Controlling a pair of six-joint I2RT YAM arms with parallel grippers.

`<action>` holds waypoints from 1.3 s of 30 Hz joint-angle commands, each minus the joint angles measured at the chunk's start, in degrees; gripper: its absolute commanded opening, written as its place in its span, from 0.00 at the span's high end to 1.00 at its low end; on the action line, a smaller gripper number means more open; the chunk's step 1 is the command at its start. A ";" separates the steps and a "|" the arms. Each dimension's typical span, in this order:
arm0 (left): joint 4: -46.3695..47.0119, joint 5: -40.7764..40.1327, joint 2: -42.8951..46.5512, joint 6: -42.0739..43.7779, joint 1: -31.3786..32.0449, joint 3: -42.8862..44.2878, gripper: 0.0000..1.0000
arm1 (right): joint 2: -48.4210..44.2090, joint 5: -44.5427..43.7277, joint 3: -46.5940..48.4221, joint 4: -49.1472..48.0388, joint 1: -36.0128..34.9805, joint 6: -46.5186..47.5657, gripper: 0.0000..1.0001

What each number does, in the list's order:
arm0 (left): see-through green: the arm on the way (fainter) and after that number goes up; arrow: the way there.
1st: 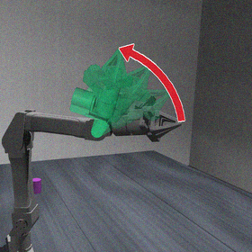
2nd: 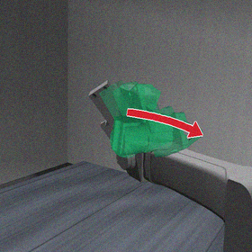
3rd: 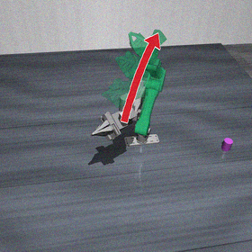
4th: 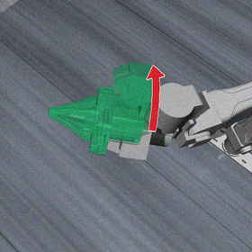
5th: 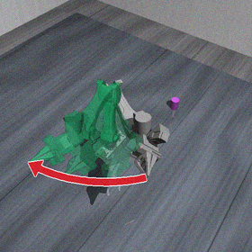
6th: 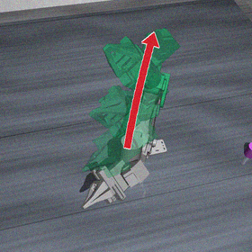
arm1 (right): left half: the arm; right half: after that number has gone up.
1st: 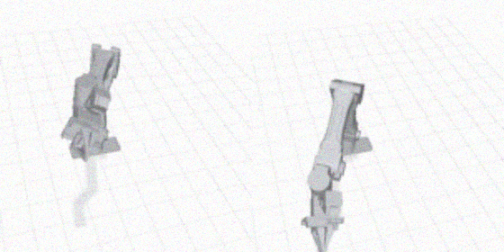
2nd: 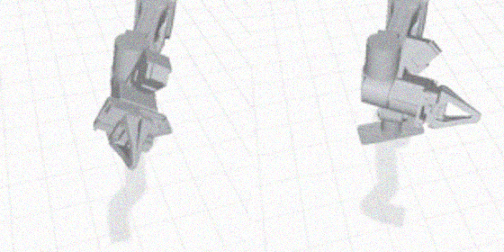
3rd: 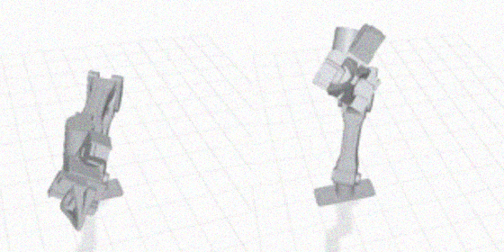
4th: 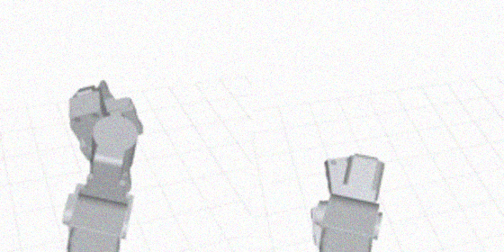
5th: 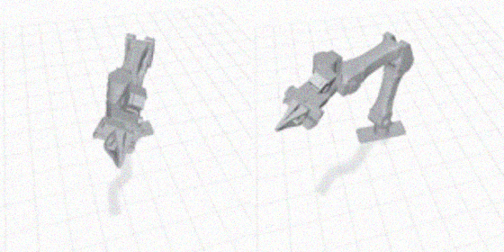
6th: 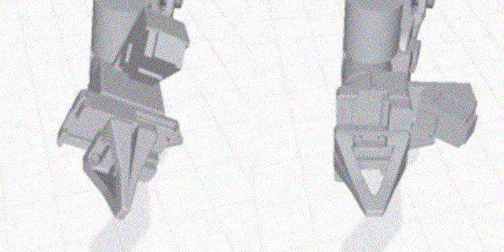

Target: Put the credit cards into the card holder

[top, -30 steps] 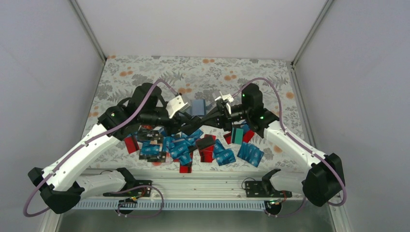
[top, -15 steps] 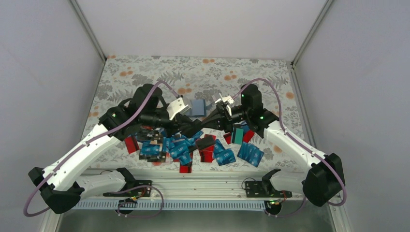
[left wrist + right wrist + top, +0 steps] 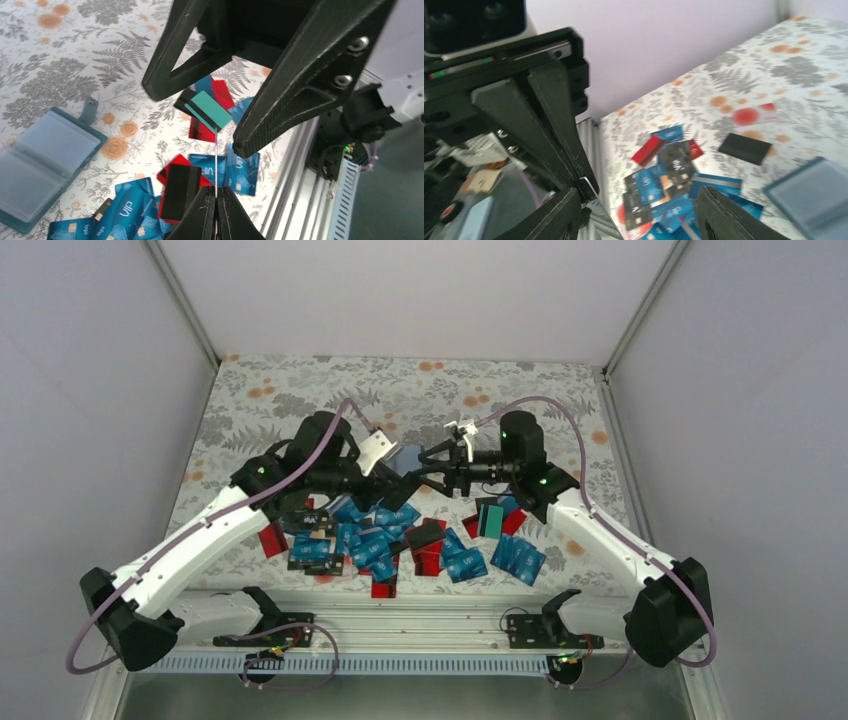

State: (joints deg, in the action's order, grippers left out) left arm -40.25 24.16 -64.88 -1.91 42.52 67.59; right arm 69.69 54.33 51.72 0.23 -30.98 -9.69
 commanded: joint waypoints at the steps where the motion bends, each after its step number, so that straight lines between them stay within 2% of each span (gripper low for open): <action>1: 5.99 -1.49 -2.13 -3.76 -1.87 -0.56 0.98 | 0.05 -11.27 1.19 -0.55 1.20 -4.80 0.40; 9: 10.79 -3.44 -6.37 -8.01 -5.42 -0.50 0.98 | 1.59 -22.62 1.41 1.18 1.75 -7.29 0.40; 13: 13.36 -10.50 -7.38 -11.66 -6.50 -0.33 0.98 | 3.44 -27.23 1.89 1.10 1.87 -9.40 0.41; 20: 17.26 -19.50 -6.63 -9.06 -6.83 -1.18 0.98 | 5.61 -28.42 3.29 1.42 1.86 -9.70 0.43; 25: 17.62 -16.85 -7.66 -9.69 -6.81 0.81 0.98 | 6.34 -28.96 3.42 0.57 1.88 -10.11 0.44; 30: 22.54 -20.95 -7.61 -10.63 -6.87 -2.02 0.98 | 7.48 -30.23 4.70 1.11 1.85 -10.79 0.46; 36: 17.70 -21.74 -12.51 -12.15 -7.20 2.92 0.98 | 8.21 -30.92 5.38 0.88 1.87 -11.61 0.46; 39: 21.58 -19.34 -12.63 -13.81 -8.57 -0.20 0.98 | 9.89 -30.60 6.32 0.88 1.84 -12.95 0.46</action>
State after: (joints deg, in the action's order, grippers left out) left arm -21.52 3.64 -77.17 -13.13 35.51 68.40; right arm 77.54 24.60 55.61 2.17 -29.47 -20.73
